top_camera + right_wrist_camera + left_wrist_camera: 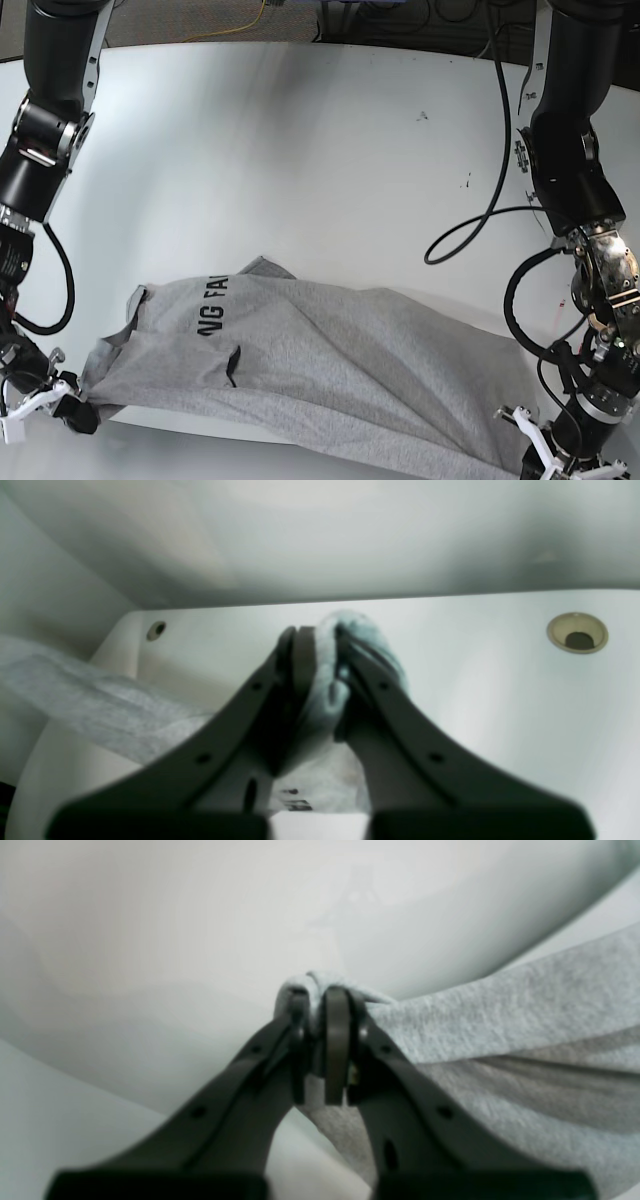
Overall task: Layout the t-shirt on the table in an organized manner, then fold the t-shirt properly
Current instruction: 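Swing both grippers across, flipping the shirt over the table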
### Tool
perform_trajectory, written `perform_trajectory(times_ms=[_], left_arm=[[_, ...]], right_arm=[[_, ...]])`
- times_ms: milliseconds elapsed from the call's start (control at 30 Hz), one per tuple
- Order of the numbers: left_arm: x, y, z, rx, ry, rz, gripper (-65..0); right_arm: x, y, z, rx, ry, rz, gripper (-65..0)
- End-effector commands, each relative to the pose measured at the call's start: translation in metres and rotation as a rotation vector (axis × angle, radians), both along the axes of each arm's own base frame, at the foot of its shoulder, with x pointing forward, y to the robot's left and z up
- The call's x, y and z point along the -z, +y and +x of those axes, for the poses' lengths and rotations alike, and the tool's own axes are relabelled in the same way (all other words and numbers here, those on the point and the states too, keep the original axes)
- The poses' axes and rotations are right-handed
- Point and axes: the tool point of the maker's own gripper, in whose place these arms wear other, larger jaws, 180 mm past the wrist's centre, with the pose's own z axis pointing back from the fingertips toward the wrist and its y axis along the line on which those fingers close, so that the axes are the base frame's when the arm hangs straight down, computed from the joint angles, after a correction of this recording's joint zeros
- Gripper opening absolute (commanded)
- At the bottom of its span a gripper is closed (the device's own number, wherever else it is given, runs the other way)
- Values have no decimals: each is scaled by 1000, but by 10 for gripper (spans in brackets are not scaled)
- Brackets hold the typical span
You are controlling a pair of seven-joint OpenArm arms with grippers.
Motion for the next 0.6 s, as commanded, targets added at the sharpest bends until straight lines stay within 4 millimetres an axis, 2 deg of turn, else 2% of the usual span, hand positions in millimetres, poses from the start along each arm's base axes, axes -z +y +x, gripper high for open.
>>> perform_trajectory(times_ms=[0, 300, 400, 567], left_arm=[[-51, 0, -1, 16, -118, -20, -650], [-133, 0, -10, 18, -278, -21, -650], [-147, -1, -13, 21, -307, -16, -650], [-153, -9, -15, 35, -320, 4, -650]], right_arm=[[-51, -5, 12, 10, -122, 0, -650], [-116, 7, 28, 11, -219, -119, -650], [-135, 8, 29, 11, -249, -135, -650], [-143, -3, 24, 31, -256, -152, -650]])
